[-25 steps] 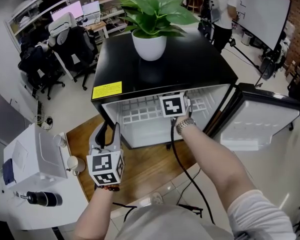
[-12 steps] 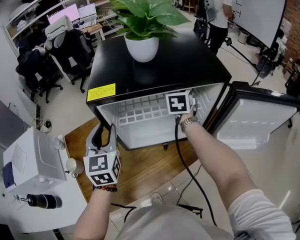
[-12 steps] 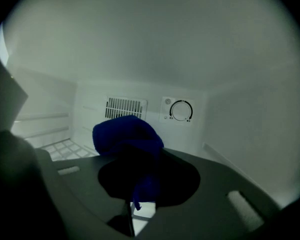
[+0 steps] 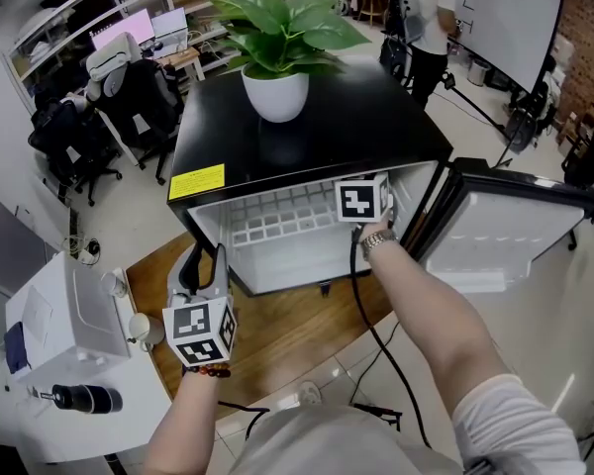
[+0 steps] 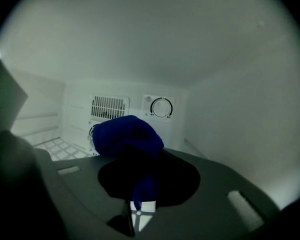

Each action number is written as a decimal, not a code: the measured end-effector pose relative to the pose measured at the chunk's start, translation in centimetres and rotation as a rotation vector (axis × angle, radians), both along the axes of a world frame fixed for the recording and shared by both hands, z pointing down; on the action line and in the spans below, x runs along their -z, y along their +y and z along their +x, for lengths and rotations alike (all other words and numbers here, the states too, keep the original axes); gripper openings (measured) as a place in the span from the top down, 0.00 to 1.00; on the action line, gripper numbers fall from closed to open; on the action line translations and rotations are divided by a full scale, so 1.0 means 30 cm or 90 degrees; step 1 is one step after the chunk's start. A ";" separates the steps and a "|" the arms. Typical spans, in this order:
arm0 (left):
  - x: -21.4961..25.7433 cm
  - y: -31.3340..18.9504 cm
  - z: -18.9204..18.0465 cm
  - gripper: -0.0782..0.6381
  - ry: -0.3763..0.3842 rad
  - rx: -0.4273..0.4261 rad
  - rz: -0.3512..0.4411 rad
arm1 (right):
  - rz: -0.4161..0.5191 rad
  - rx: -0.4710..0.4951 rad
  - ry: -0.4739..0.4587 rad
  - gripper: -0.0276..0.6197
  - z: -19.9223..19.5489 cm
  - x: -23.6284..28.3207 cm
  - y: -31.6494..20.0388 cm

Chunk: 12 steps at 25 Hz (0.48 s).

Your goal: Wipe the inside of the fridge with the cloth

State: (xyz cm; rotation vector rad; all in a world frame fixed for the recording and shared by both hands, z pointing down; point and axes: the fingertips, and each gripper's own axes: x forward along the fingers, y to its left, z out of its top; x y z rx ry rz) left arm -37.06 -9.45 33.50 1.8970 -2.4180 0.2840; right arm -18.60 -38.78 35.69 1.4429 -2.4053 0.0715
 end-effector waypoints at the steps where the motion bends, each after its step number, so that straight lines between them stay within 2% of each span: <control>1: 0.000 0.000 0.000 0.70 0.000 0.000 0.000 | -0.001 -0.005 0.001 0.85 0.008 0.000 -0.002; 12: 0.000 0.000 0.000 0.70 0.005 0.001 0.000 | -0.011 -0.048 -0.003 0.85 0.076 -0.002 -0.011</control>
